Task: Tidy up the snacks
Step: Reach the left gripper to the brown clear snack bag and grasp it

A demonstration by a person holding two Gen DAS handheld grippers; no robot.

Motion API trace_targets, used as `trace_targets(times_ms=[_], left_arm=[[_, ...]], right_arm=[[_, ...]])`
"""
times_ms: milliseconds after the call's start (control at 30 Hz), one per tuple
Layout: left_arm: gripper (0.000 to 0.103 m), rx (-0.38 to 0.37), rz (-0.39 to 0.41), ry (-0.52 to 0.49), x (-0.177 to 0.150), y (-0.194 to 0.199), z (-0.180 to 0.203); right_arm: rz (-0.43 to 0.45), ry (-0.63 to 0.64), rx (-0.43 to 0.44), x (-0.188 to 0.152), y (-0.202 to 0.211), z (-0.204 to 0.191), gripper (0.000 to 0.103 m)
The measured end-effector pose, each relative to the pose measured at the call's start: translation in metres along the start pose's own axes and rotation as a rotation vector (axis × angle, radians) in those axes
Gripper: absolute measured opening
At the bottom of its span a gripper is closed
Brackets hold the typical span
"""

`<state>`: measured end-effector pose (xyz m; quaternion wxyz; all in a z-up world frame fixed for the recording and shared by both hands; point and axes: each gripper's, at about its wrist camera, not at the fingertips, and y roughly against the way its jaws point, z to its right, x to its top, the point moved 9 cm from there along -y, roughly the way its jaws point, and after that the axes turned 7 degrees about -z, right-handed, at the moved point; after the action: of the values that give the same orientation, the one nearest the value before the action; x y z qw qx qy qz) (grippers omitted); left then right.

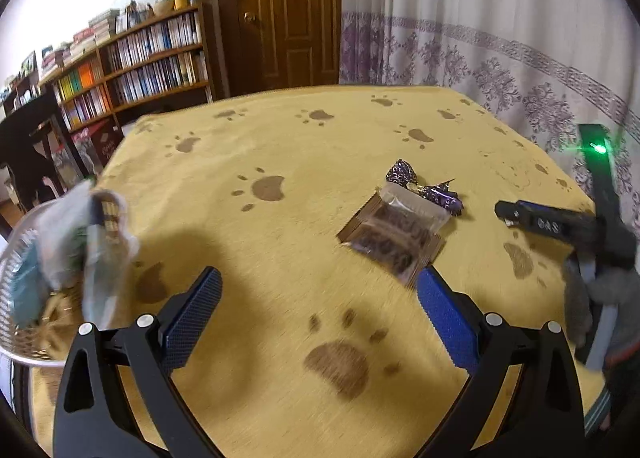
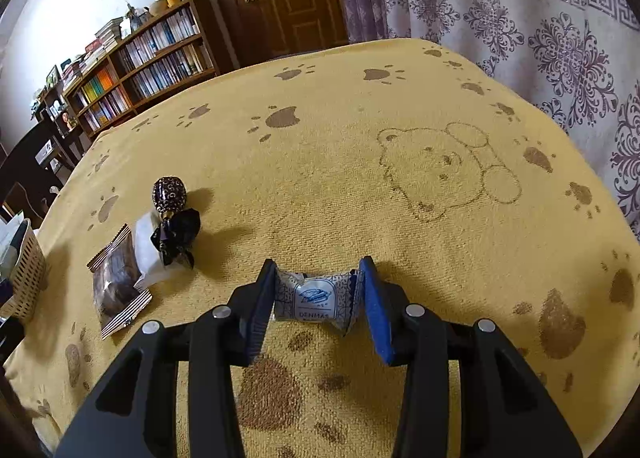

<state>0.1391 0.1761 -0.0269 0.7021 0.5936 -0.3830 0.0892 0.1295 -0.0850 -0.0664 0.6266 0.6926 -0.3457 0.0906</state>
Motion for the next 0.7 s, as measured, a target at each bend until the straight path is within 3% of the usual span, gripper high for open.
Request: trace_targets(times_ms=[233,400,567,700], left_arm=[[0.099,0.057,-0.085,0.071,0.019,-0.056,0.011],[0.099,0.054,-0.126,0.143,0.033,-0.084,0.013],[0.099,0.051,-0.14,0.185,0.037,-0.096,0.016],[0.099,0.077,-0.137,0.145,0.031,-0.089,0.016]], right_arm=[[-0.002,-0.001,0.045,0.0,0.0,-0.002,0.043],[0.001,-0.011,0.065,0.0,0.0,-0.002,0.043],[0.001,-0.011,0.065,-0.001,0.0,-0.001,0.043],[0.001,-0.012,0.066,-0.001,0.0,-0.002,0.043]])
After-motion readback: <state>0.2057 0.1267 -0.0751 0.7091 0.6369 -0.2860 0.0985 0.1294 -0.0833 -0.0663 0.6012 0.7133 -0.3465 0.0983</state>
